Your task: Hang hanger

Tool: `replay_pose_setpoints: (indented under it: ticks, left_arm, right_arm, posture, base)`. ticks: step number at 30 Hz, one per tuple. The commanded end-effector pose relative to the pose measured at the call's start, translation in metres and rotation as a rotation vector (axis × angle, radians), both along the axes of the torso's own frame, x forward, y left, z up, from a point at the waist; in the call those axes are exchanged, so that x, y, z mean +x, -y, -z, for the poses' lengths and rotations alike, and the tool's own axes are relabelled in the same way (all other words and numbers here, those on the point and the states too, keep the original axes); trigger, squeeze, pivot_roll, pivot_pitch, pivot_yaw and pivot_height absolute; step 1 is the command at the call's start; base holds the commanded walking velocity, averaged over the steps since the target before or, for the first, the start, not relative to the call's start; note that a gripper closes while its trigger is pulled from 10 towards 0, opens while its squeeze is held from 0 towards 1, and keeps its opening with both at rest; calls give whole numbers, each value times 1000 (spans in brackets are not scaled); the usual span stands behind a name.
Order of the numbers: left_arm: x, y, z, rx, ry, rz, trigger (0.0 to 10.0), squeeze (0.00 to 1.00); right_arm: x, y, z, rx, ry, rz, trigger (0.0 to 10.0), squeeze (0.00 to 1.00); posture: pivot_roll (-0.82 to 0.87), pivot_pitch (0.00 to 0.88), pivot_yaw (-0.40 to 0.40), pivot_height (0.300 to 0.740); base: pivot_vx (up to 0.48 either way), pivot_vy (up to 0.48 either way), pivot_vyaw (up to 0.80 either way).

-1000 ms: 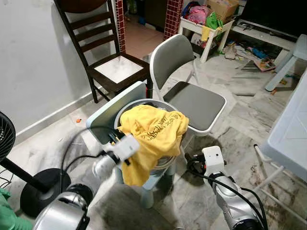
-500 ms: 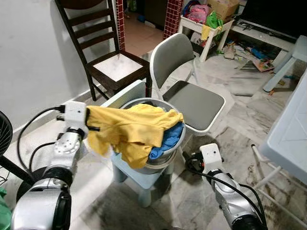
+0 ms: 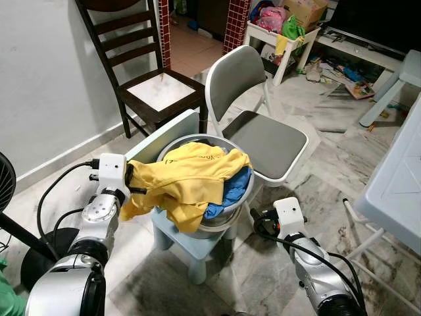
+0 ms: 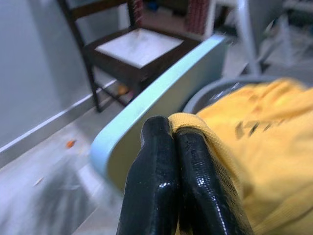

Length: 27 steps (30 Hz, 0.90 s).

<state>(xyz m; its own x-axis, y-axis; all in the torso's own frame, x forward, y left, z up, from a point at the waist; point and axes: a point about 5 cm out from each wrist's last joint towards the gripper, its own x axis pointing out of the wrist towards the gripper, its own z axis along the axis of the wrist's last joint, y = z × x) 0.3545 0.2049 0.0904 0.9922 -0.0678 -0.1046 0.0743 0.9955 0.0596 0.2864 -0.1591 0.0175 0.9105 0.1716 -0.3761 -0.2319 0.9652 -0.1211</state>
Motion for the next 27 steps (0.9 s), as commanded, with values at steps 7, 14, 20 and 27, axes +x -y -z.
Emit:
replay_pose_setpoints:
  ticks: [7,14,20,27]
  left_arm:
    - [28,15,-47,-167,107,-1,0,0]
    - [42,47,-71,-193,141,107,0,0]
    - [40,78,-70,-136,153,224,0,0]
    - [28,60,-36,-58,52,154,0,0]
  right_arm:
    - [0,0,1,1,-1,7,10000,1000]
    - [-1,-1,3,9,1,20,10000,1000]
    - [-3,-3,3,18,7,36,10000,1000]
    - [-5,0,4,16,11,44,10000,1000]
  posture:
    - [-77,69,-80,740]
    - [-80,65,-64,740]
    - [-96,69,-55,740]
    - [-104,73,-61,740]
  base:
    - [0,0,0]
    - [0,0,0]
    - [0,0,0]
    - [0,0,0]
